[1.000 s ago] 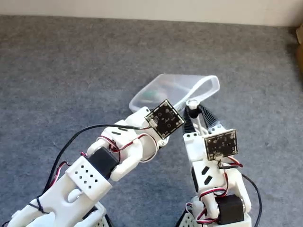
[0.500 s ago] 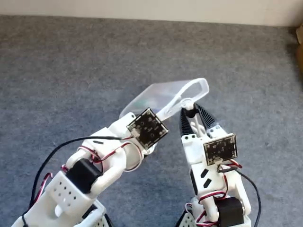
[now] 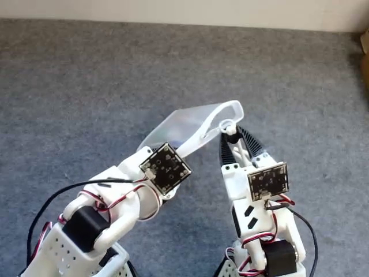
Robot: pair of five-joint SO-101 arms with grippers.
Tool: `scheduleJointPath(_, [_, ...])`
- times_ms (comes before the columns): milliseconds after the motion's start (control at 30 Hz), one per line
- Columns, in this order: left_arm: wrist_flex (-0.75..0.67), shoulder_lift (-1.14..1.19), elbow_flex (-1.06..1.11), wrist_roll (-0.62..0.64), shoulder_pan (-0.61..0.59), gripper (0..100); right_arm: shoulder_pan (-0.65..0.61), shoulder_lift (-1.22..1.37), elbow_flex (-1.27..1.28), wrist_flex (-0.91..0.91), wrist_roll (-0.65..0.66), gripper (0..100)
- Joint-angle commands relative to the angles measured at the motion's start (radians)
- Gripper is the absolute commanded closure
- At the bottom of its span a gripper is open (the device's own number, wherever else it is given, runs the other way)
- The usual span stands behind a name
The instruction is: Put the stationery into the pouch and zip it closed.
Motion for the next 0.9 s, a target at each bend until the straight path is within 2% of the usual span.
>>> scheduleJointPath(0, [0.063, -0.084, -0.024, -0.009, -0.030, 100, 0.021, -0.002, -0.015, -0.005, -0.005, 99.3])
scheduleJointPath(300, [0.157, -0.193, -0.024, -0.048, -0.039, 100, 0.021, -0.002, -0.015, -0.005, -0.005, 99.3])
scheduleJointPath(533, [0.221, -0.289, -0.022, -0.058, -0.148, 100, 0.021, -0.002, -0.015, -0.005, -0.005, 99.3])
scheduleJointPath(733, [0.310, -0.412, -0.024, -0.101, -0.159, 100, 0.021, -0.002, -0.015, -0.005, -0.005, 99.3])
scheduleJointPath(867, [0.327, -0.464, -0.024, -0.144, -0.249, 100, 0.021, -0.002, -0.015, -0.005, -0.005, 99.3])
